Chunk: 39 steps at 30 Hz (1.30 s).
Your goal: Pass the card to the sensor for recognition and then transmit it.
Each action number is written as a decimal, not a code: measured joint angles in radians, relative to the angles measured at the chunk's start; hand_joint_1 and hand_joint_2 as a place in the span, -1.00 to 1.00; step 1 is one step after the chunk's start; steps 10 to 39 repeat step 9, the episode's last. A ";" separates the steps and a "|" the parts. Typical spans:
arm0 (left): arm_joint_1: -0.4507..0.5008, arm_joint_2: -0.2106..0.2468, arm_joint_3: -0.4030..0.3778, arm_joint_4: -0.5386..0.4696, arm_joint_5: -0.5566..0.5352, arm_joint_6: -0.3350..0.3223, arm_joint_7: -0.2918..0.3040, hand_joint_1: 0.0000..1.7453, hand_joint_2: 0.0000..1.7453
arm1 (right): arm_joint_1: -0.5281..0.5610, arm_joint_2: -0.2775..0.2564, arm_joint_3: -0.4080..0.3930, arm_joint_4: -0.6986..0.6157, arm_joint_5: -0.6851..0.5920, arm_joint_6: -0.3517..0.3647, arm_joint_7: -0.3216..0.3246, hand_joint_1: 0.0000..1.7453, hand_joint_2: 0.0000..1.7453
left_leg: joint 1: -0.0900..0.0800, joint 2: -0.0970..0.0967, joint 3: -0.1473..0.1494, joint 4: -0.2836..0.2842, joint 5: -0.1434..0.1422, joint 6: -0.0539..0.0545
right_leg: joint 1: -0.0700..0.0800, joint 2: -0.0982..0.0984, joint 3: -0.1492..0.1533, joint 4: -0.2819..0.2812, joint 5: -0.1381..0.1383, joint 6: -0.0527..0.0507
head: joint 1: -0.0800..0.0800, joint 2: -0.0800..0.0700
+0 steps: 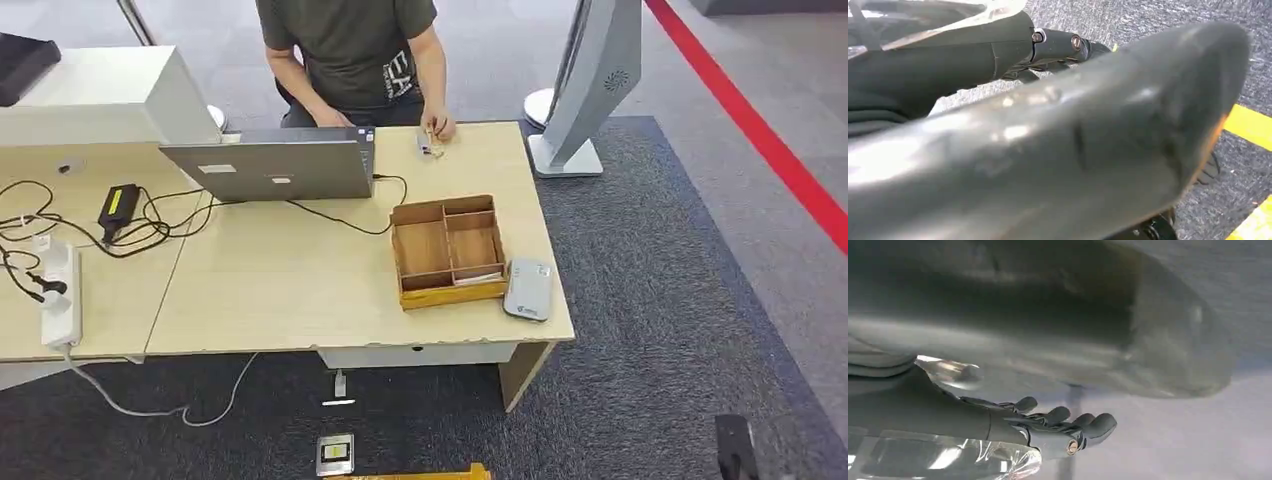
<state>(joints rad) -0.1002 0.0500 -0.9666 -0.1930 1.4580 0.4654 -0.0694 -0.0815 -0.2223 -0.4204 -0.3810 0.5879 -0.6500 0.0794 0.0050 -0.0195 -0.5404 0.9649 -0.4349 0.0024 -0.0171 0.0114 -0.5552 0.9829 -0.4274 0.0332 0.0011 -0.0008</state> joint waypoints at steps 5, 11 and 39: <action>-0.001 0.002 0.008 0.000 -0.001 0.002 0.000 -1.00 -1.00 | 0.002 0.091 -0.042 0.087 0.015 -0.015 0.058 -1.00 -1.00 | 0.000 0.000 0.001 0.000 0.001 -0.001 | 0.000 0.000 0.000 0.001 -0.001 -0.001 | -0.003 0.000; 0.000 0.002 0.012 0.000 -0.001 -0.008 0.000 -1.00 -1.00 | 0.001 0.125 -0.069 0.126 0.017 -0.016 0.064 -1.00 -1.00 | 0.001 0.000 0.001 0.000 0.001 -0.001 | 0.000 0.000 0.001 0.001 0.000 -0.001 | -0.002 0.000; 0.000 0.002 0.012 0.000 -0.001 -0.008 0.000 -1.00 -1.00 | 0.001 0.125 -0.069 0.126 0.017 -0.016 0.064 -1.00 -1.00 | 0.001 0.000 0.001 0.000 0.001 -0.001 | 0.000 0.000 0.001 0.001 0.000 -0.001 | -0.002 0.000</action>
